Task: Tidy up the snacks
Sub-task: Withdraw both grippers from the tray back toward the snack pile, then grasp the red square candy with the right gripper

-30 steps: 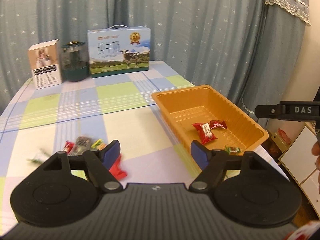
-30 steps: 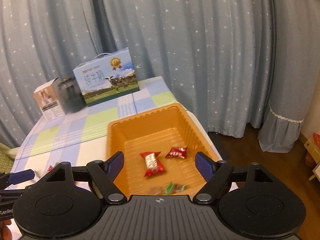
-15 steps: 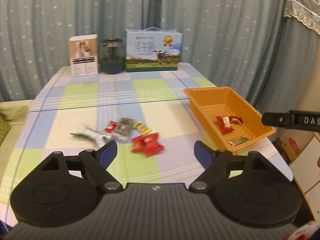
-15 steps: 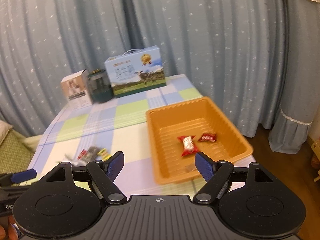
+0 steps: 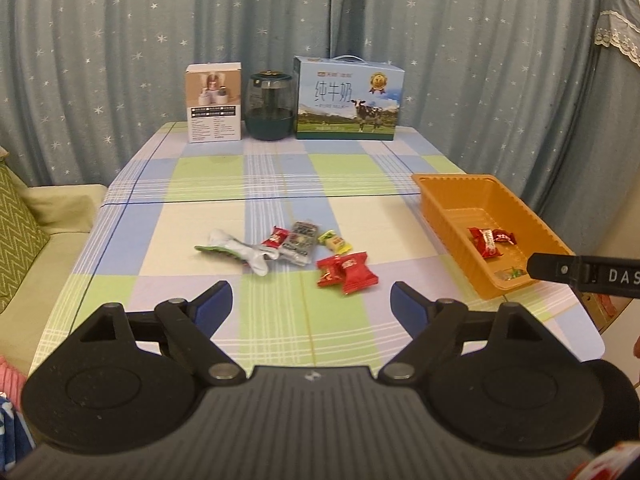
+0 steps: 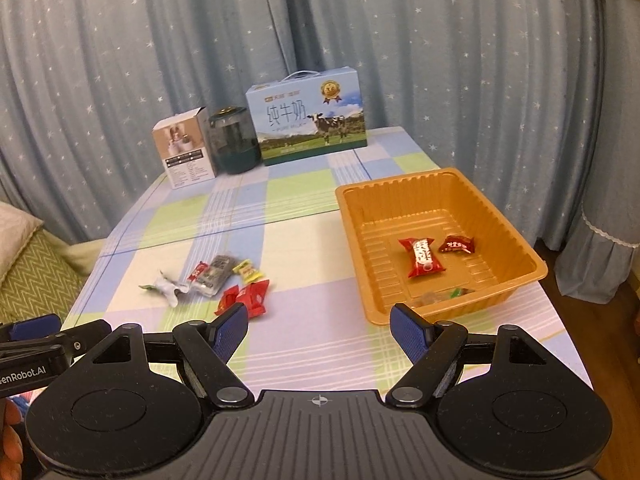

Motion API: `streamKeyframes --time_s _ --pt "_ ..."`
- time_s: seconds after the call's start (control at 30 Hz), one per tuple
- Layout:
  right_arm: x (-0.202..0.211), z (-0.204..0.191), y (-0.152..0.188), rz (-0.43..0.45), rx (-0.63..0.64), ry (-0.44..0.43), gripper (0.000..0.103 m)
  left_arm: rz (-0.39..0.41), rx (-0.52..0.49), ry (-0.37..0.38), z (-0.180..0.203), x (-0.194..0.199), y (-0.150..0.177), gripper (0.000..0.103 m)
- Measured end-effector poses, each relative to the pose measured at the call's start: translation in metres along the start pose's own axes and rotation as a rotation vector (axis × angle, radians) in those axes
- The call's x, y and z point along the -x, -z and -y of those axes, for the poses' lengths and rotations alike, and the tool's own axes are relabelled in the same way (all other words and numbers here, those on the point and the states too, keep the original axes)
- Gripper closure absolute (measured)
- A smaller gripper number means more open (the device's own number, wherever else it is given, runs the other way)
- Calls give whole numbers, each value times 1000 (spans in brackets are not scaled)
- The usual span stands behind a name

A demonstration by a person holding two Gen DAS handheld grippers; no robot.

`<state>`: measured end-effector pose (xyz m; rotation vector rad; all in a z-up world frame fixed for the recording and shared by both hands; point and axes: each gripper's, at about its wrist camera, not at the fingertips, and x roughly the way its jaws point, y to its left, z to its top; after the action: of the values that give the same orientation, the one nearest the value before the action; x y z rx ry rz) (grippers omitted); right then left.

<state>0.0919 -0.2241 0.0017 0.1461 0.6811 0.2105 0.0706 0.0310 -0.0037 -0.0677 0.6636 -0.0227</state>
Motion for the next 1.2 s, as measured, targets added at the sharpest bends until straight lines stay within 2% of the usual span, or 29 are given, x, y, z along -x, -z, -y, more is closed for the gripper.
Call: streamKeyframes --time_s 0.4,0.83,0.9,1.07,1.2 --pt "-29 -20 11 -33 23 -63 25 -20 19 -34 -24 -18 4 18" --pt "-110 -39 14 -89 56 -115 26 -64 10 -25 -42 -88 4 18" --pt "-125 -41 12 -97 62 -123 36 -68 2 -17 -45 -100 3 18" --pt "-162 -44 10 -115 74 -143 43 -73 1 -5 -52 -131 4 20" --pt "-188 -47 8 -129 88 -148 49 -78 11 11 -58 -150 4 26"
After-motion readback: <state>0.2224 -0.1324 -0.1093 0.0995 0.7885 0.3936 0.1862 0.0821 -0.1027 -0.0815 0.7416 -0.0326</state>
